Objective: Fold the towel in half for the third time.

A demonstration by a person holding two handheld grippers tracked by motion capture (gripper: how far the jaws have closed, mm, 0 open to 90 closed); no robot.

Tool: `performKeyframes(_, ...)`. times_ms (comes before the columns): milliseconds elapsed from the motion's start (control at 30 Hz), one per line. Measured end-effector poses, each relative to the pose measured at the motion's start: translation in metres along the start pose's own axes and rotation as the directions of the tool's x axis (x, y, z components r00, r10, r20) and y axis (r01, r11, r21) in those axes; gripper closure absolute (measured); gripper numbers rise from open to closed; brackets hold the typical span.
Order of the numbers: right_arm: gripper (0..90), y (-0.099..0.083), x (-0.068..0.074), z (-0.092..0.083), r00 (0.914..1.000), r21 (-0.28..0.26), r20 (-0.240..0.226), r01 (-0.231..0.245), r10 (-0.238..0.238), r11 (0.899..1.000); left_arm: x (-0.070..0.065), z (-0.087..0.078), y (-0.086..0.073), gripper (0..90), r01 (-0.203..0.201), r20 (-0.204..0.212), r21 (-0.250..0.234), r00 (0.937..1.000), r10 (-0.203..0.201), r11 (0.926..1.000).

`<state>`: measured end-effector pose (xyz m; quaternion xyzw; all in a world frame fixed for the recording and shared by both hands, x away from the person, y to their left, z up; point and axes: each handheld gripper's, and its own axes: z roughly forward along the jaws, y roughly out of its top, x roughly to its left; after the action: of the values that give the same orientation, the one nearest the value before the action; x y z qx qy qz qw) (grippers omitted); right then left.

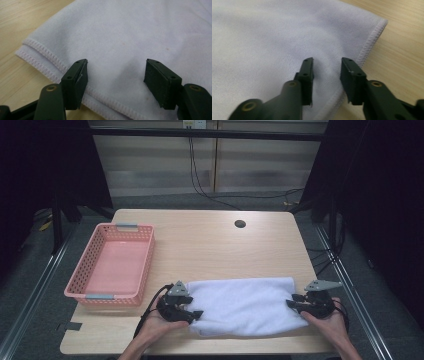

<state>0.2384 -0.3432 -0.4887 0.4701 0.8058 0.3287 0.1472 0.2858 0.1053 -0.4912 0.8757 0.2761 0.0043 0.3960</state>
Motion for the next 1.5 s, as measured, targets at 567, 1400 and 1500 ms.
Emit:
performKeyframes(567,46.3,0.049,0.130,0.022,0.9195,-0.112,-0.371,0.093,-0.129,0.989,0.040,-0.021,0.022,34.6,0.126,-0.034,-0.144,0.9907,-0.132,0.9815)
performKeyframes(1400,46.6,0.092,0.244,0.114,0.7782,-0.086,-0.414,0.483,-0.472,0.871,0.051,-0.033,0.010,34.3,0.174,-0.065,-0.172,0.9801,-0.187,0.9696)
performKeyframes(1500,54.4,0.090,0.247,0.113,0.7821,-0.088,-0.367,0.510,-0.504,0.856,0.054,-0.033,0.010,34.3,0.185,-0.069,-0.170,0.9777,-0.198,0.9680)
